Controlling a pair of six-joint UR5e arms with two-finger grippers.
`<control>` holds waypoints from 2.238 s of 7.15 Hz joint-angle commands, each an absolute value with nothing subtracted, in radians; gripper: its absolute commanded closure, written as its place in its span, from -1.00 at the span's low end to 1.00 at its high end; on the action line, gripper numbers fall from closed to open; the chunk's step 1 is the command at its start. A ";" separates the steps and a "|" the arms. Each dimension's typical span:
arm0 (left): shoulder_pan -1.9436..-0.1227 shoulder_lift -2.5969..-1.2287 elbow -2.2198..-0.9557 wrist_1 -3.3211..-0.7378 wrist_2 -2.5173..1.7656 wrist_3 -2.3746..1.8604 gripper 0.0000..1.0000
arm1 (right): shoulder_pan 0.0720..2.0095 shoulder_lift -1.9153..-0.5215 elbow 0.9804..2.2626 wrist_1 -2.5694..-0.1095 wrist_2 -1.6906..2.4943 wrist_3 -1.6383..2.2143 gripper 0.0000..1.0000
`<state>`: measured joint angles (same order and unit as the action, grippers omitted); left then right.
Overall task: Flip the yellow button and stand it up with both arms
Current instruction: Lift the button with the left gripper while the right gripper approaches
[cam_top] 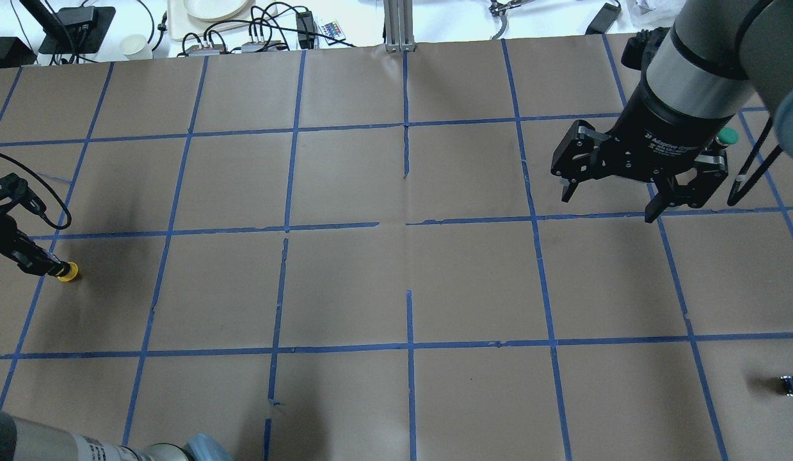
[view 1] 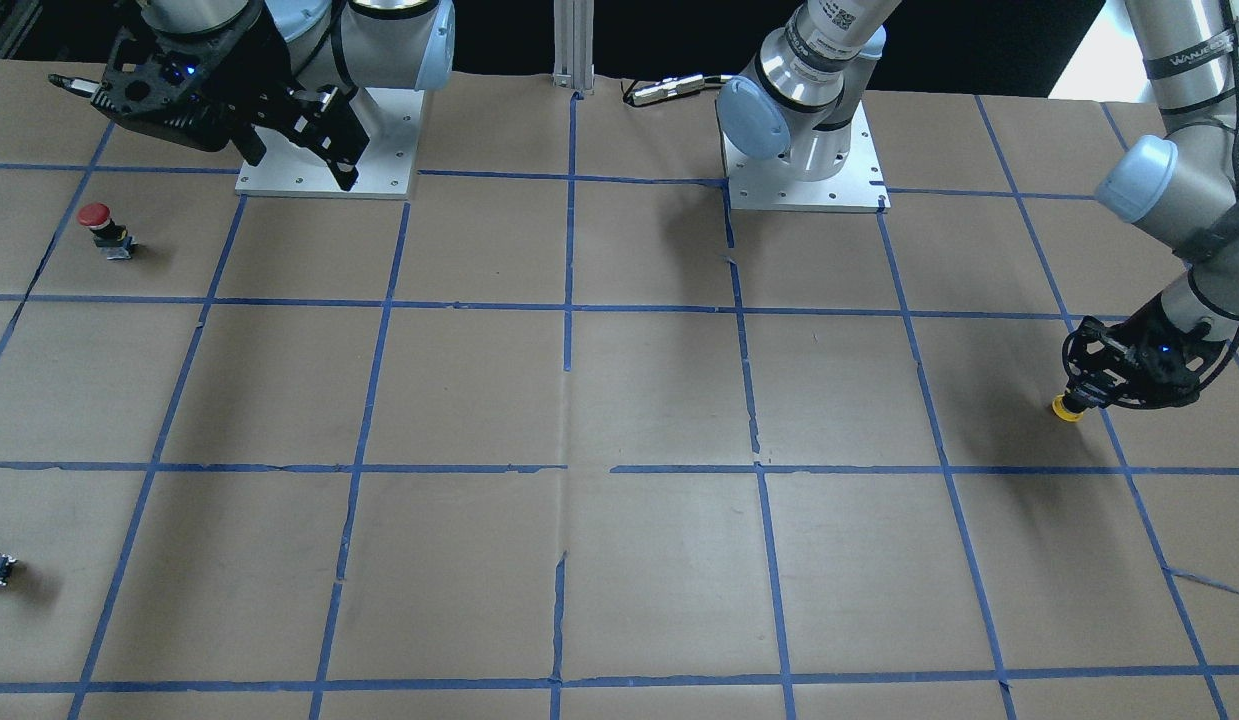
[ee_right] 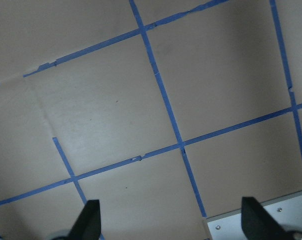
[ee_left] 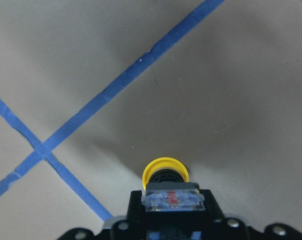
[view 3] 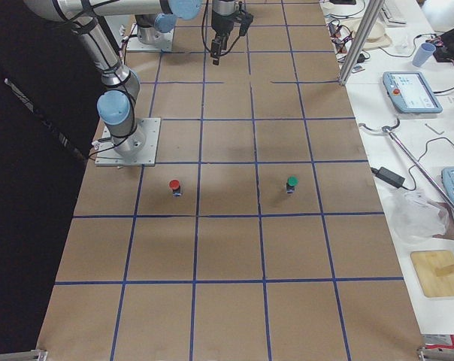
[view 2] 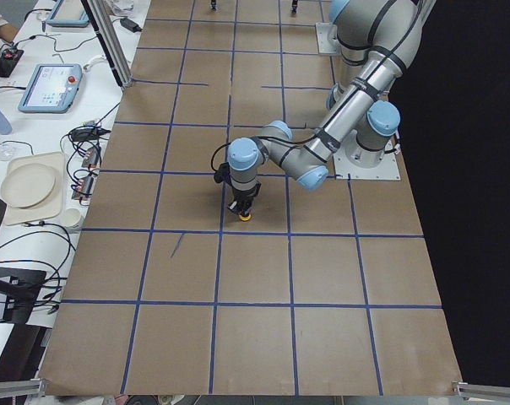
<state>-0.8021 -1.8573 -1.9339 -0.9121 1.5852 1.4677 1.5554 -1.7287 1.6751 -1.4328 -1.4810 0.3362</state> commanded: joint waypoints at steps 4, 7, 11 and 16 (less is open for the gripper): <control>-0.910 -1.597 -1.921 -1.390 1.306 1.248 0.80 | 1.523 -1.718 1.671 -1.347 -1.222 0.512 -1.00; -1.194 -1.555 -1.762 -1.560 1.157 0.840 0.80 | 1.329 -1.720 1.666 -1.053 -0.868 0.499 -1.00; -1.449 -1.580 -1.700 -1.597 0.736 0.403 0.80 | 1.312 -1.718 1.675 -0.977 -0.676 0.500 -1.00; -1.486 -1.516 -1.712 -1.605 0.249 0.112 0.84 | 1.287 -1.609 1.675 -0.839 -0.390 0.509 -1.00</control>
